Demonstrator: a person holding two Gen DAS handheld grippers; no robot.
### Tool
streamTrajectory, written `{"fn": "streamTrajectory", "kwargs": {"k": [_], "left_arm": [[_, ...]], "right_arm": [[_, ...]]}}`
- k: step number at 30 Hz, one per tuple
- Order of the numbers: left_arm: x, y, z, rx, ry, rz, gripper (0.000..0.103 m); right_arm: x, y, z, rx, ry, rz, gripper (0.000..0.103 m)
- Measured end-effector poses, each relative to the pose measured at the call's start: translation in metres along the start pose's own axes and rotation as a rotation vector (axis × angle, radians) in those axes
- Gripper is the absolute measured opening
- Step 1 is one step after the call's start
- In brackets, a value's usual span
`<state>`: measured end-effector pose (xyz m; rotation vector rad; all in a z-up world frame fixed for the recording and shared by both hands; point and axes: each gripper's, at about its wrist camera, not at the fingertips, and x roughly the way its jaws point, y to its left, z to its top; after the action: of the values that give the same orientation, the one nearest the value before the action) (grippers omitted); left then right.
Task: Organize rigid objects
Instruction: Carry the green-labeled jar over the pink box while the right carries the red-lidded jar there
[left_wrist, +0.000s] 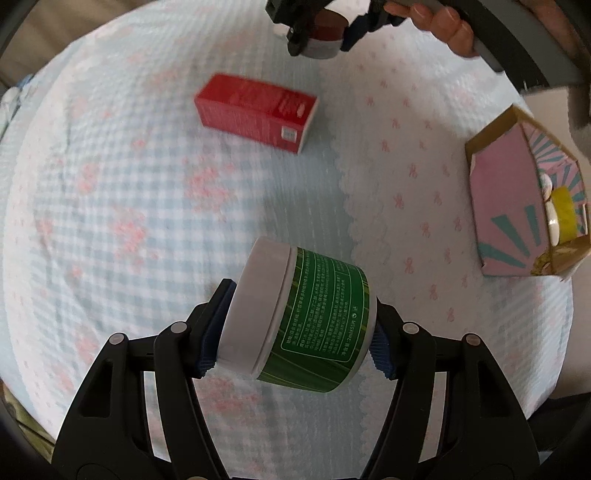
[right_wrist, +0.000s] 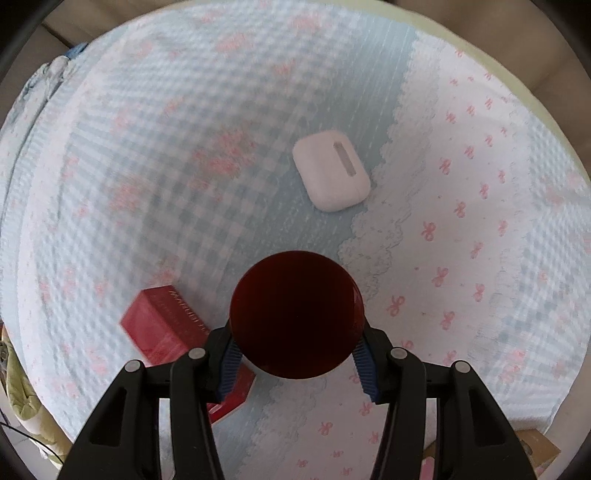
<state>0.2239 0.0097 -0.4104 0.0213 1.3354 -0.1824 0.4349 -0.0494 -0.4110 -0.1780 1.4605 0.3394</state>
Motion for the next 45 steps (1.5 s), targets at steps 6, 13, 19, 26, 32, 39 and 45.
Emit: {"fn": "streamTrajectory", "kwargs": {"k": [6, 13, 19, 26, 32, 39, 45], "left_arm": [[-0.044, -0.007, 0.011, 0.013, -0.075, 0.011, 0.062], [-0.112, -0.030, 0.022, 0.032, -0.162, -0.020, 0.062], [-0.172, -0.075, 0.038, 0.056, -0.262, -0.061, 0.062], [-0.211, -0.138, 0.047, 0.120, -0.320, -0.099, 0.062], [-0.214, -0.201, 0.056, 0.130, -0.310, -0.163, 0.062], [-0.178, -0.269, 0.063, 0.173, -0.279, -0.159, 0.061], [-0.126, -0.310, 0.075, 0.197, -0.201, -0.157, 0.055]], "right_arm": [[-0.056, -0.003, -0.014, 0.016, -0.077, 0.030, 0.049], [-0.138, -0.029, -0.051, 0.029, -0.182, 0.058, 0.049], [-0.202, -0.052, -0.103, 0.055, -0.272, 0.069, 0.049], [-0.255, -0.109, -0.179, 0.102, -0.329, 0.038, 0.049], [-0.275, -0.176, -0.246, 0.168, -0.321, -0.009, 0.049], [-0.271, -0.251, -0.301, 0.249, -0.296, -0.046, 0.049], [-0.243, -0.302, -0.323, 0.313, -0.257, -0.034, 0.049]]}}
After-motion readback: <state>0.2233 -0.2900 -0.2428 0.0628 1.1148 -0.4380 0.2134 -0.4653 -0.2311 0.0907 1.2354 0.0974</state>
